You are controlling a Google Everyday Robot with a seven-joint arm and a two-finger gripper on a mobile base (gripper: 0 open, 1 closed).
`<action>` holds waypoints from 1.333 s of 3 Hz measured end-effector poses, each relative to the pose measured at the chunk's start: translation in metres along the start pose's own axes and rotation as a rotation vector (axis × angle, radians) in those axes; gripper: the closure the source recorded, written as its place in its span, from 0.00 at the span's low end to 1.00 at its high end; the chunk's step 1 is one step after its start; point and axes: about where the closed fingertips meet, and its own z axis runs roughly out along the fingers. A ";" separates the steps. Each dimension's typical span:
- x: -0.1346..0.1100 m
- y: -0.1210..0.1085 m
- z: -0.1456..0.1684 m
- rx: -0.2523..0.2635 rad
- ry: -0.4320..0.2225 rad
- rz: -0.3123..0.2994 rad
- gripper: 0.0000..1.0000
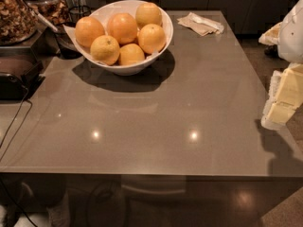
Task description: Pick orange from white bowl
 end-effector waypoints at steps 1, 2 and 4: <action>-0.001 -0.001 0.000 0.004 0.008 0.001 0.00; -0.005 -0.005 -0.001 0.014 0.030 0.006 0.00; -0.044 -0.059 0.010 -0.024 0.090 0.006 0.00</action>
Offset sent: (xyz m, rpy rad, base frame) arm 0.0087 0.0057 -0.0002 -0.0570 0.0174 -0.0276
